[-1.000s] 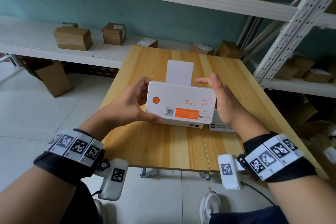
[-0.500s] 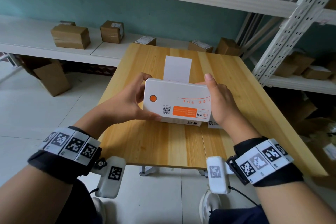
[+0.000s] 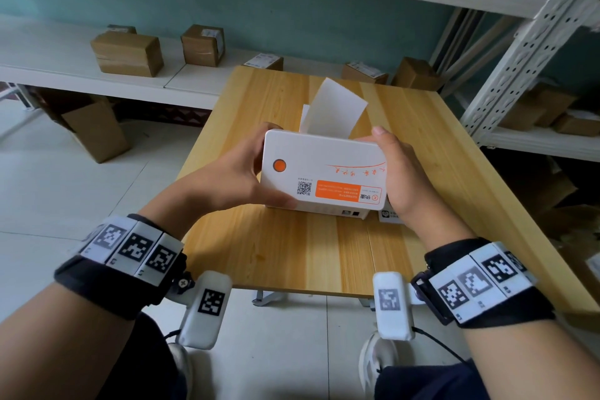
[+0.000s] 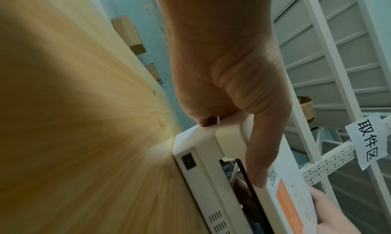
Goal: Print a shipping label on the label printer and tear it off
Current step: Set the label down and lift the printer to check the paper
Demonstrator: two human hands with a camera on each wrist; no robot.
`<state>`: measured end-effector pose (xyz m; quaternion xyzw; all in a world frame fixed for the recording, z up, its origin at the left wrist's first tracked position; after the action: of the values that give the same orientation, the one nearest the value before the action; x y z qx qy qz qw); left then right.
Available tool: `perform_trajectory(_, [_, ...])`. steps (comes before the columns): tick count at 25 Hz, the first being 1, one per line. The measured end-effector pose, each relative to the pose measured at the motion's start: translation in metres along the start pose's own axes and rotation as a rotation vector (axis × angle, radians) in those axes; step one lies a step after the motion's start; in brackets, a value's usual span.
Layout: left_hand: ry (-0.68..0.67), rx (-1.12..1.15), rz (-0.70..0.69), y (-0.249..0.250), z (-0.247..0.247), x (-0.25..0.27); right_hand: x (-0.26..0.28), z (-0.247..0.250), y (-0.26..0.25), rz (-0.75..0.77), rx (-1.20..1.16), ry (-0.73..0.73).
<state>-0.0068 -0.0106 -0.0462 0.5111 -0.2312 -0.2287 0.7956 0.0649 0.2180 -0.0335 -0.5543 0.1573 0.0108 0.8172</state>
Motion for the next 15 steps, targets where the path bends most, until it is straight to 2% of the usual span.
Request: perform_trajectory(15, [-0.008, 0.006, -0.012, 0.0006, -0.0009, 0.0026, 0.0062, -0.0041, -0.0051, -0.052, -0.186, 0.04])
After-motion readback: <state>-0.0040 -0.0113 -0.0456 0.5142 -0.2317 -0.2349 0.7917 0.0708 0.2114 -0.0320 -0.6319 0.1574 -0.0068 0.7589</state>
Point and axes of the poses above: each hand's wrist, its own x-axis away from the middle knuckle, its own z-axis out of the back of the hand, y = z × x, the point moved 2 cm from there along -x, towards the middle knuckle, and after that the axes turned 15 degrees about z, right-handed, at the moved point
